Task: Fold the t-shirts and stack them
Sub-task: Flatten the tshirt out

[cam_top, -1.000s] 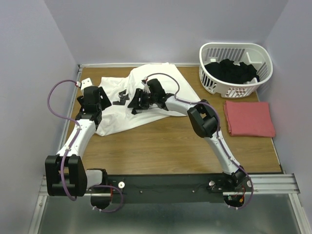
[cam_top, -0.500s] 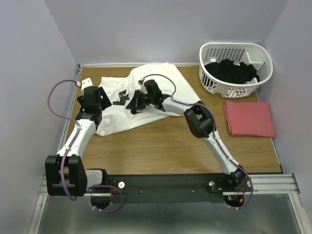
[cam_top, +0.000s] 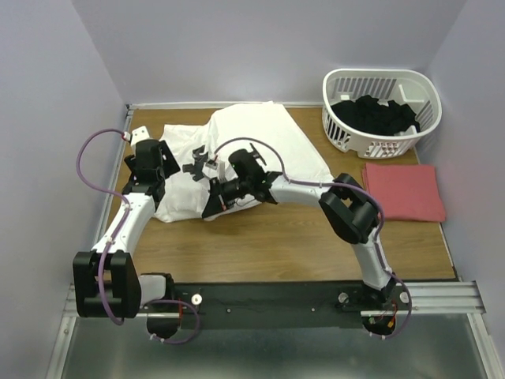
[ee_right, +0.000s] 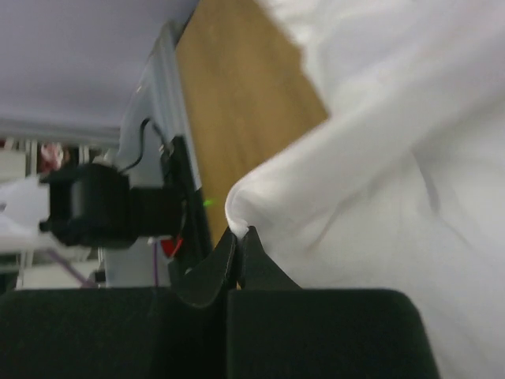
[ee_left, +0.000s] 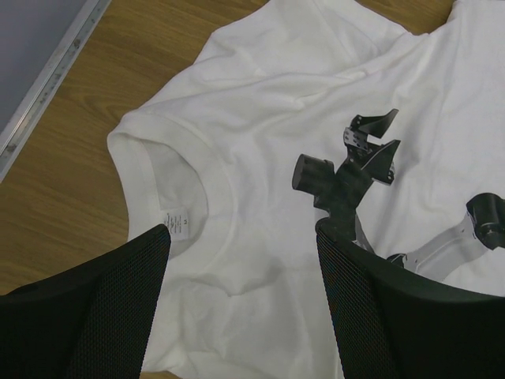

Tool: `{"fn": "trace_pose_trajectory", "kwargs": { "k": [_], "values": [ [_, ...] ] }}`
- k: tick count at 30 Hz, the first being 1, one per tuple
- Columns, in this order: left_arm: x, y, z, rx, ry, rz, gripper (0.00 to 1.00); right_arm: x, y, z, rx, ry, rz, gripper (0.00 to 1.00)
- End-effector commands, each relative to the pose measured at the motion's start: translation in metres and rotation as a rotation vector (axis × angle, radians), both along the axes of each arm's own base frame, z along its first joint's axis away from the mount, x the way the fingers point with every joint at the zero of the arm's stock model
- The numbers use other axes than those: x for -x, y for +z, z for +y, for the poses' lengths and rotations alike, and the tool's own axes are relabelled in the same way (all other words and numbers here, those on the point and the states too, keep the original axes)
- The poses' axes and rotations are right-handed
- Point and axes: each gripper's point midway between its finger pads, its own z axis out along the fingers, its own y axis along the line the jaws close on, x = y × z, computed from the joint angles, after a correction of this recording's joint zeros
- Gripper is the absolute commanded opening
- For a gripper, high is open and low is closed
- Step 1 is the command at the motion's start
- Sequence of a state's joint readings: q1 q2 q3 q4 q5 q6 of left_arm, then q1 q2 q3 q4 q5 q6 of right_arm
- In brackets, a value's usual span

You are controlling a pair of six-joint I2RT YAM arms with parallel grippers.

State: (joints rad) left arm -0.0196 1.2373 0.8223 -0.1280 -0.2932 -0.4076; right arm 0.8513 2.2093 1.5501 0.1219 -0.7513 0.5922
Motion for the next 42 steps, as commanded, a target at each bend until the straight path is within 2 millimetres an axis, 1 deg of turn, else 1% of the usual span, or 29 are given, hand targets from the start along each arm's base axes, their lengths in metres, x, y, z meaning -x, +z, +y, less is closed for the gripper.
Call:
{"fn": "trace_pose_trajectory", "kwargs": {
  "k": [1,2,3,5,8,9,10,11,13,14,15,16,17,20,21,23,24,27,30,31,32,33,34,35,36,39,40,41,42],
  "values": [
    [-0.002,0.016,0.011,-0.033,0.041,-0.045,0.83,0.092,-0.024,-0.034,0.049,0.249,0.013,0.01],
    [-0.002,0.015,0.012,-0.035,0.043,-0.042,0.83,0.096,-0.030,-0.041,0.070,0.257,0.017,0.01],
    [-0.002,0.014,0.012,-0.033,0.042,-0.039,0.83,0.111,-0.036,-0.045,0.090,0.287,0.018,0.01],
    [-0.003,0.011,0.011,-0.029,0.038,-0.032,0.83,0.140,-0.054,-0.064,0.166,0.369,0.029,0.01],
    [-0.004,0.005,0.009,-0.024,0.028,-0.018,0.83,0.154,-0.076,-0.087,0.290,0.414,0.010,0.07],
    [-0.004,0.003,0.008,-0.022,0.026,-0.013,0.83,0.158,-0.084,-0.098,0.346,0.413,0.012,0.14],
    [-0.004,0.001,0.008,-0.021,0.025,-0.006,0.83,0.159,-0.082,-0.099,0.341,0.421,0.000,0.18],
    [-0.004,-0.003,0.007,-0.020,0.017,0.005,0.83,0.157,-0.080,-0.105,0.368,0.411,-0.032,0.32],
    [-0.006,-0.007,0.005,-0.016,0.007,0.018,0.83,0.149,-0.072,-0.108,0.387,0.385,-0.083,0.44],
    [-0.006,-0.013,0.003,-0.010,-0.006,0.034,0.83,0.140,-0.063,-0.110,0.405,0.351,-0.146,0.53],
    [-0.006,-0.017,0.001,-0.007,-0.013,0.046,0.83,0.132,-0.058,-0.111,0.417,0.321,-0.183,0.55],
    [-0.007,-0.023,-0.001,-0.003,-0.025,0.065,0.83,0.116,-0.057,-0.116,0.467,0.255,-0.243,0.58],
    [-0.008,-0.027,-0.003,0.000,-0.037,0.075,0.83,0.101,-0.044,-0.119,0.470,0.196,-0.288,0.59],
    [-0.008,-0.044,-0.009,0.017,-0.069,0.131,0.83,0.057,-0.037,-0.142,0.532,0.027,-0.329,0.60],
    [-0.009,-0.047,-0.011,0.021,-0.077,0.141,0.83,0.027,-0.030,-0.161,0.542,-0.074,-0.319,0.60],
    [-0.009,-0.061,-0.014,0.031,-0.090,0.182,0.83,-0.011,-0.033,-0.193,0.612,-0.246,-0.304,0.61],
    [-0.010,-0.063,-0.016,0.037,-0.096,0.191,0.83,-0.037,-0.034,-0.218,0.652,-0.348,-0.293,0.61],
    [-0.010,-0.080,-0.020,0.048,-0.114,0.247,0.83,-0.080,-0.038,-0.267,0.726,-0.546,-0.265,0.60],
    [-0.012,-0.096,-0.021,0.052,-0.123,0.300,0.83,-0.110,-0.039,-0.295,0.719,-0.679,-0.233,0.59],
    [-0.013,-0.098,-0.022,0.055,-0.125,0.309,0.83,-0.115,-0.041,-0.301,0.725,-0.699,-0.224,0.59],
    [-0.011,-0.110,-0.022,0.057,-0.125,0.345,0.83,-0.119,-0.048,-0.305,0.739,-0.717,-0.209,0.59],
    [-0.014,-0.111,-0.023,0.059,-0.129,0.352,0.83,-0.125,-0.050,-0.311,0.744,-0.738,-0.201,0.59],
    [-0.015,-0.114,-0.023,0.059,-0.128,0.363,0.83,-0.127,-0.055,-0.314,0.755,-0.743,-0.191,0.59],
    [-0.013,-0.124,-0.023,0.058,-0.129,0.400,0.83,-0.128,-0.062,-0.319,0.770,-0.754,-0.179,0.59],
    [-0.016,-0.124,-0.022,0.058,-0.128,0.403,0.83,-0.128,-0.065,-0.323,0.781,-0.761,-0.169,0.59],
    [-0.022,-0.133,-0.021,0.050,-0.123,0.446,0.83,-0.120,-0.081,-0.342,0.835,-0.796,-0.132,0.59],
    [-0.023,-0.135,-0.020,0.046,-0.120,0.454,0.83,-0.110,-0.091,-0.349,0.857,-0.805,-0.097,0.59],
    [-0.022,-0.143,-0.019,0.044,-0.118,0.486,0.83,-0.107,-0.094,-0.357,0.864,-0.822,-0.075,0.59],
    [-0.030,-0.140,-0.019,0.040,-0.117,0.478,0.83,-0.101,-0.098,-0.361,0.870,-0.830,-0.052,0.59]
  ]
}}
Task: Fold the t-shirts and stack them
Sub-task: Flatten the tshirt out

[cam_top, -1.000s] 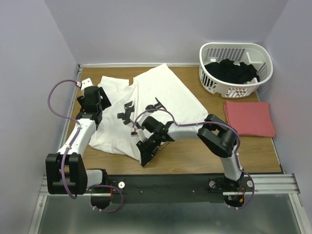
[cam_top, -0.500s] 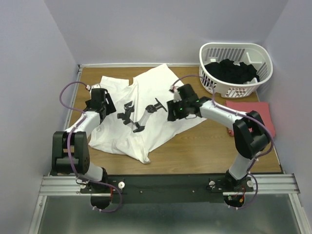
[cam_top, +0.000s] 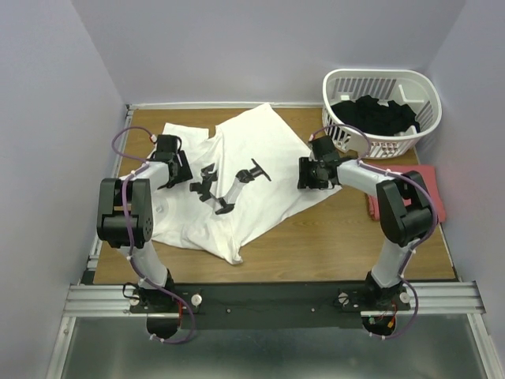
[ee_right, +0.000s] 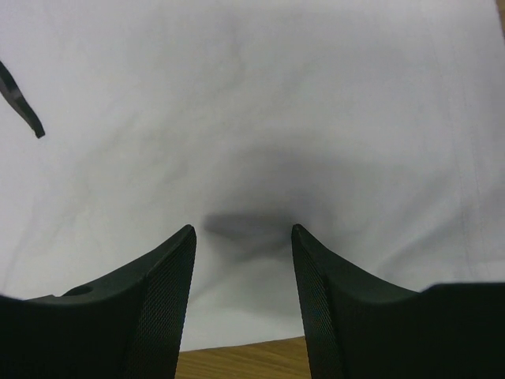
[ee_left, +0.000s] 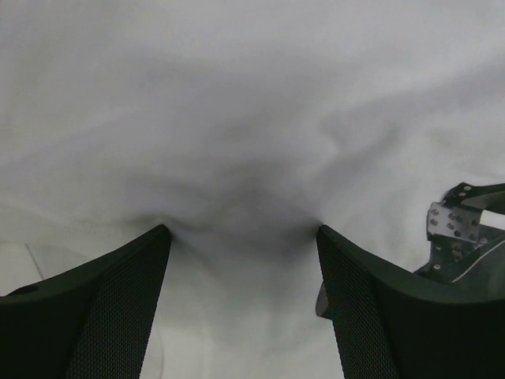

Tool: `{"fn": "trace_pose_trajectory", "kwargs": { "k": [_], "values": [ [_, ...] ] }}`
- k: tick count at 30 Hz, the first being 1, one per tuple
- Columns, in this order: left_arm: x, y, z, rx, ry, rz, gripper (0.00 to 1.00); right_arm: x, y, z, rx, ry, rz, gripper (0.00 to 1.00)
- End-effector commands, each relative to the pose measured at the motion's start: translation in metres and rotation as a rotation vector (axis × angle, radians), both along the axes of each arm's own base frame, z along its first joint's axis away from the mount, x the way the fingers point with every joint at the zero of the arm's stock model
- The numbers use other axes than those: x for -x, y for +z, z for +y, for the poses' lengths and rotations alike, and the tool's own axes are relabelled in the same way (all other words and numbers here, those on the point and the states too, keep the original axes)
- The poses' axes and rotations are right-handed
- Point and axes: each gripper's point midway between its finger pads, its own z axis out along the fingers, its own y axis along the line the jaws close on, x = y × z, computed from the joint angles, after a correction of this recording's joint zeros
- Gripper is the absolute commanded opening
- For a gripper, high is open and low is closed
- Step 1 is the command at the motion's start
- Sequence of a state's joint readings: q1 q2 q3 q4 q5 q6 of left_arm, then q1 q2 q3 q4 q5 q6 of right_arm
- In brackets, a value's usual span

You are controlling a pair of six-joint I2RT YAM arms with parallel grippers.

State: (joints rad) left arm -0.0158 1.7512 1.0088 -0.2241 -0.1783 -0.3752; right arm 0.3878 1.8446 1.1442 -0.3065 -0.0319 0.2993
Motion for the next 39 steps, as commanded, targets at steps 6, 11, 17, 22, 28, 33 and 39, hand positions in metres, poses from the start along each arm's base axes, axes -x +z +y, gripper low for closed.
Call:
{"fn": "trace_pose_trajectory", "kwargs": {
  "k": [6,11,17,22,28,33,39],
  "values": [
    [-0.038,-0.008,-0.006,0.009,-0.032,0.051,0.82,0.079,-0.049,-0.067,0.029,-0.268,0.207,0.57],
    [-0.075,-0.017,-0.017,-0.003,-0.054,0.079,0.82,0.106,-0.038,-0.070,-0.047,-0.340,0.218,0.58],
    [-0.124,0.016,-0.027,-0.016,-0.077,-0.002,0.83,0.095,0.007,-0.053,-0.142,-0.241,0.093,0.61],
    [-0.121,0.077,-0.016,-0.052,-0.027,-0.134,0.85,0.084,0.060,0.013,-0.260,-0.010,-0.012,0.61],
    [-0.065,0.179,-0.008,-0.025,0.047,-0.396,0.88,0.086,0.104,0.119,-0.469,0.204,-0.057,0.57],
    [0.014,0.220,-0.004,-0.013,0.067,-0.578,0.88,0.088,0.097,0.174,-0.577,0.286,-0.005,0.52],
    [0.084,0.210,0.001,-0.003,0.072,-0.676,0.88,0.089,0.073,0.228,-0.623,0.386,0.059,0.50]
  ]
}}
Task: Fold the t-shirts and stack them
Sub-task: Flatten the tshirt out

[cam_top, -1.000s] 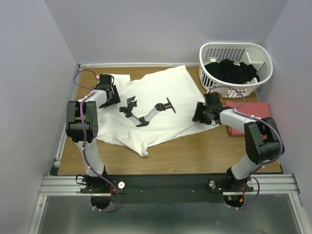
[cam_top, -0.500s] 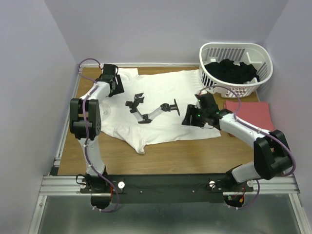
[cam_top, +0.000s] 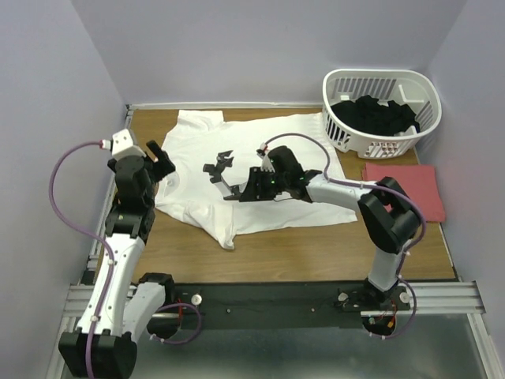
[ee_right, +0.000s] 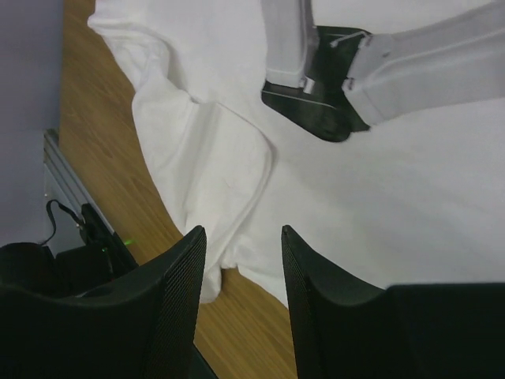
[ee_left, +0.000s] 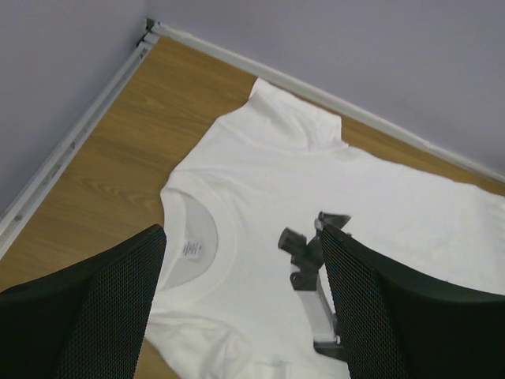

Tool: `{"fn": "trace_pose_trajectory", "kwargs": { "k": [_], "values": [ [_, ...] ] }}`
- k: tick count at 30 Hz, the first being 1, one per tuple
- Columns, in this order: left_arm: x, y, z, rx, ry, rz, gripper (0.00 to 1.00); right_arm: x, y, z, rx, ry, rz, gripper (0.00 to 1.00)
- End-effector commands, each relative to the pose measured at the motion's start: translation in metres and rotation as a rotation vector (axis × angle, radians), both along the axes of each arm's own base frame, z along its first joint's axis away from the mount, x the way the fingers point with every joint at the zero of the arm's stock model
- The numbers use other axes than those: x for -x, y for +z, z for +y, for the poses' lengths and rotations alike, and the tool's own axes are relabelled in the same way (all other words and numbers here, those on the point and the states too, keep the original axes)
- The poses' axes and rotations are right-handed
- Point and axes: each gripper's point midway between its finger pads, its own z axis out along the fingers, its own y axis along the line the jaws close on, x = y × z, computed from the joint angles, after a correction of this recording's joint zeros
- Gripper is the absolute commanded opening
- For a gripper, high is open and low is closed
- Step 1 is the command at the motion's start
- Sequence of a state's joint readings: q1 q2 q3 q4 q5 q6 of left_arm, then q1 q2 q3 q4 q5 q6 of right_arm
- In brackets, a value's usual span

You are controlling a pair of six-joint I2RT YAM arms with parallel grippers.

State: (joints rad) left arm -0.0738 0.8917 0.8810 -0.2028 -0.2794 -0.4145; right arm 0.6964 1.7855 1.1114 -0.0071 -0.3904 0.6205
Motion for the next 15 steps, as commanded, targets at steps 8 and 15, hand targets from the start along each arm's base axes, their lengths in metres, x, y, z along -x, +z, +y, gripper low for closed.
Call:
{"fn": "trace_pose_trajectory", "kwargs": {
  "k": [8,15],
  "values": [
    [0.047,-0.042,-0.001,0.004,-0.017,-0.061,0.88,0.002,-0.038,0.069,-0.070,0.125,0.078,0.45],
    [0.043,-0.044,-0.001,0.005,-0.017,-0.055,0.88,-0.002,-0.059,0.069,-0.024,0.094,0.077,0.44]
  ]
}}
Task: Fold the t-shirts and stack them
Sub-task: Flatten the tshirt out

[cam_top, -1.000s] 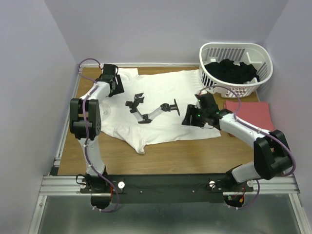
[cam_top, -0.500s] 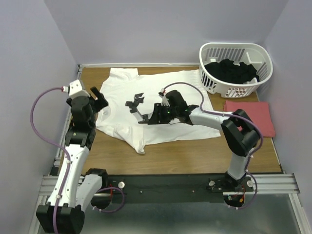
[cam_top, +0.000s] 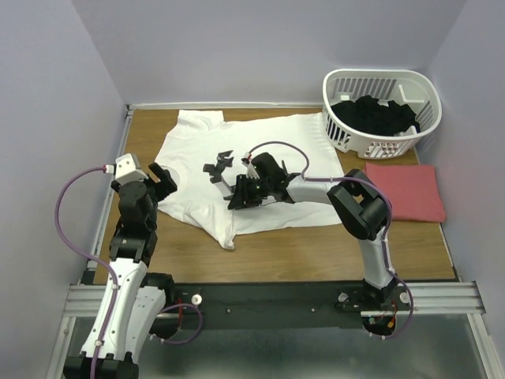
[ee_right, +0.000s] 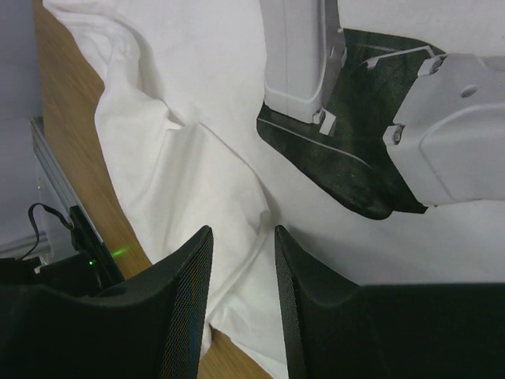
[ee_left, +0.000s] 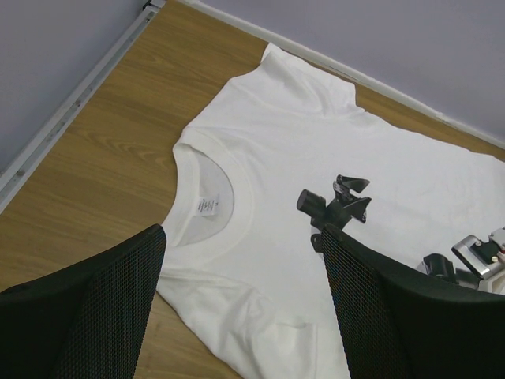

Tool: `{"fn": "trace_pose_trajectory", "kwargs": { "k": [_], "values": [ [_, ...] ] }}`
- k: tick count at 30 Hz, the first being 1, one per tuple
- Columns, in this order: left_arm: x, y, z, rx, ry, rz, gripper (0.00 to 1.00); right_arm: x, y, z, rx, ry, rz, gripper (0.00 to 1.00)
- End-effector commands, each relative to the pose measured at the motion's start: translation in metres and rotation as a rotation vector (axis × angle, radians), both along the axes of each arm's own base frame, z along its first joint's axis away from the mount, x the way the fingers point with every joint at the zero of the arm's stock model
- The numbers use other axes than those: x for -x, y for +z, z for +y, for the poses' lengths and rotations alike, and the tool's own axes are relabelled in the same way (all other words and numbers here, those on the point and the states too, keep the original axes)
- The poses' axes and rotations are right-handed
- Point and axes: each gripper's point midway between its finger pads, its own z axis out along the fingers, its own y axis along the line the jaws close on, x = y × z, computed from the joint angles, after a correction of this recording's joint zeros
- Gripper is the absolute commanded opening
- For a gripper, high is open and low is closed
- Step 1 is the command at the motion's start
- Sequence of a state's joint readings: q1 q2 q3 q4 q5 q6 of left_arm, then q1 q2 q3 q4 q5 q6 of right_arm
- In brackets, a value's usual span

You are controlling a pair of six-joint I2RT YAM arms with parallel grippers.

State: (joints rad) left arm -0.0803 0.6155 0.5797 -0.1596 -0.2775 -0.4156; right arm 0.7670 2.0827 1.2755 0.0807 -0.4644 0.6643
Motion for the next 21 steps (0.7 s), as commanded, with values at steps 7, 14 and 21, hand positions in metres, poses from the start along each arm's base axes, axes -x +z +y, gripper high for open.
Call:
{"fn": "trace_pose_trajectory", "kwargs": {
  "k": [7,14,21],
  "values": [
    [-0.004,0.011,-0.003,0.002,-0.014,-0.040,0.87,-0.006,-0.014,0.013,0.004,0.000,-0.006,0.44],
    [-0.004,0.010,-0.003,-0.002,-0.013,-0.038,0.87,-0.006,-0.017,0.018,0.001,0.015,-0.009,0.27],
    [-0.006,0.009,-0.003,-0.003,-0.014,-0.034,0.87,0.003,0.014,0.024,-0.044,0.048,-0.049,0.04]
  ]
}}
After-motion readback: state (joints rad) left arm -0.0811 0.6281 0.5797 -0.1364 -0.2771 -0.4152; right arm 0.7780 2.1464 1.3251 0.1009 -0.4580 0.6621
